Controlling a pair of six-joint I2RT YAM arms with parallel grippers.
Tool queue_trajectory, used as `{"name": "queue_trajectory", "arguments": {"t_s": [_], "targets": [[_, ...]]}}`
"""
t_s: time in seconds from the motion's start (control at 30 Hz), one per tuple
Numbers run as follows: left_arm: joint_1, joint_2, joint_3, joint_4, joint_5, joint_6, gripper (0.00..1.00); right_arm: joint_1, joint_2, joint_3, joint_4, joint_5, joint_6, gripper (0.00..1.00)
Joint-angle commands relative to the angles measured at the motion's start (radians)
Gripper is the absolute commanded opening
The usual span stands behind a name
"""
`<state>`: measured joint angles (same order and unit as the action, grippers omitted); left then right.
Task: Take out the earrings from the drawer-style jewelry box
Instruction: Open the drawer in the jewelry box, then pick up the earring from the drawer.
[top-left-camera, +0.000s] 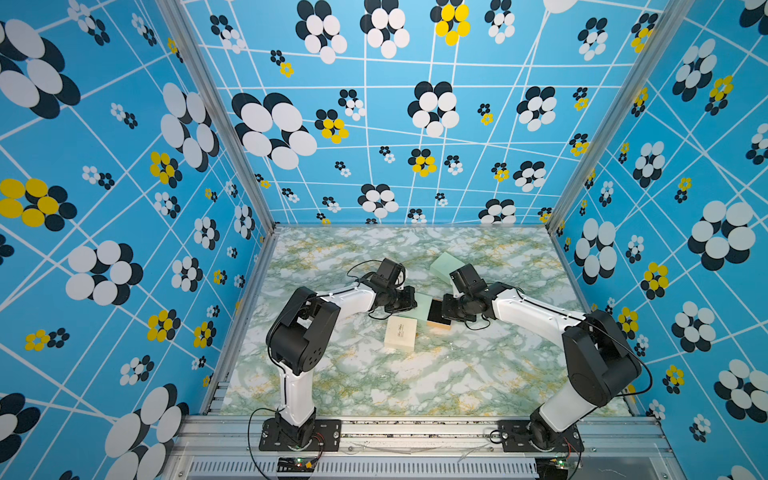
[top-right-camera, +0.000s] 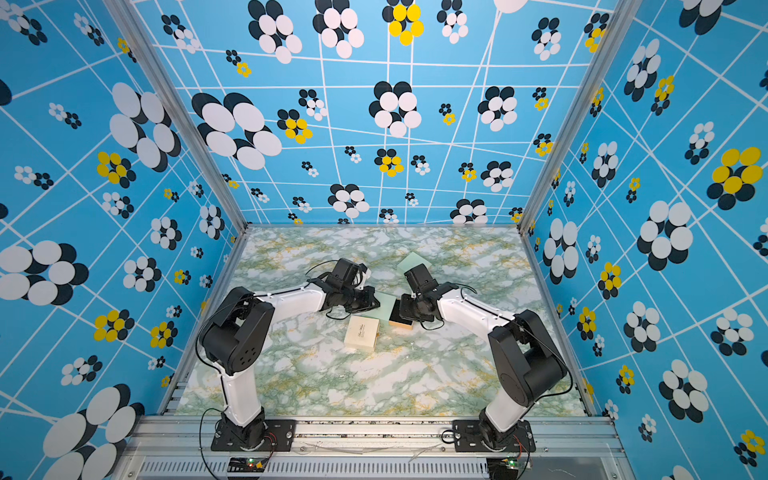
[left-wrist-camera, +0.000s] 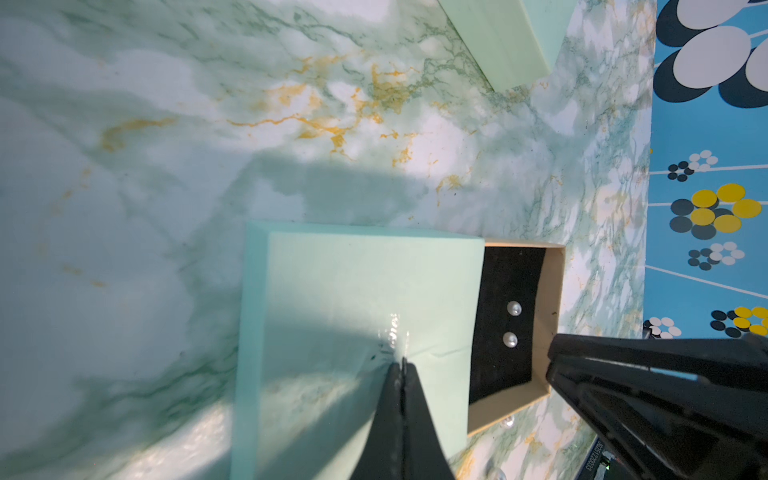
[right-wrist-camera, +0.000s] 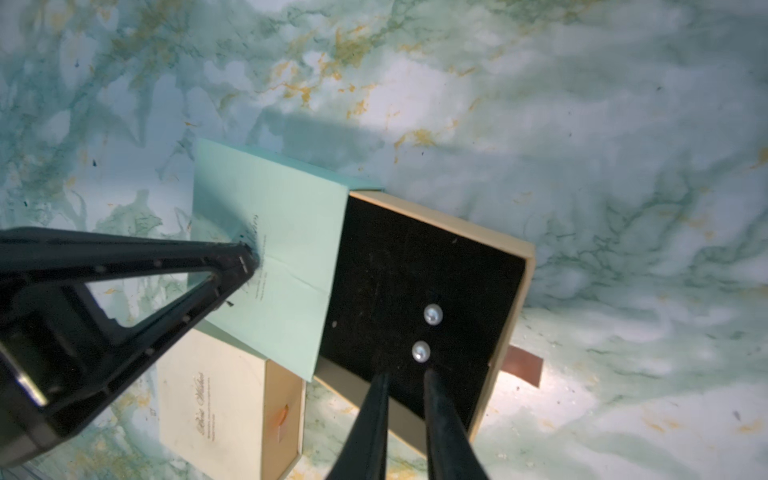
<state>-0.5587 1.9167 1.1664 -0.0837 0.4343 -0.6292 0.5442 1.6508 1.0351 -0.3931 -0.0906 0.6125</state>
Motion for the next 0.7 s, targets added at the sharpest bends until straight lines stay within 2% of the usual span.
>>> {"name": "queue_trajectory", "arguments": {"t_s": [0.0,0.67], "targets": [[-0.010,0.004,0.002,-0.082,-0.025,-0.004,0.00,0.011,0.018,0.031,-0.048,0.015,-0.014,0.20],[-0.012,-0.007,-0.001,-0.074,-0.014,-0.008,0.00,0.014,0.090,0.046,-0.037,0.020,-0.016,0.19]]}}
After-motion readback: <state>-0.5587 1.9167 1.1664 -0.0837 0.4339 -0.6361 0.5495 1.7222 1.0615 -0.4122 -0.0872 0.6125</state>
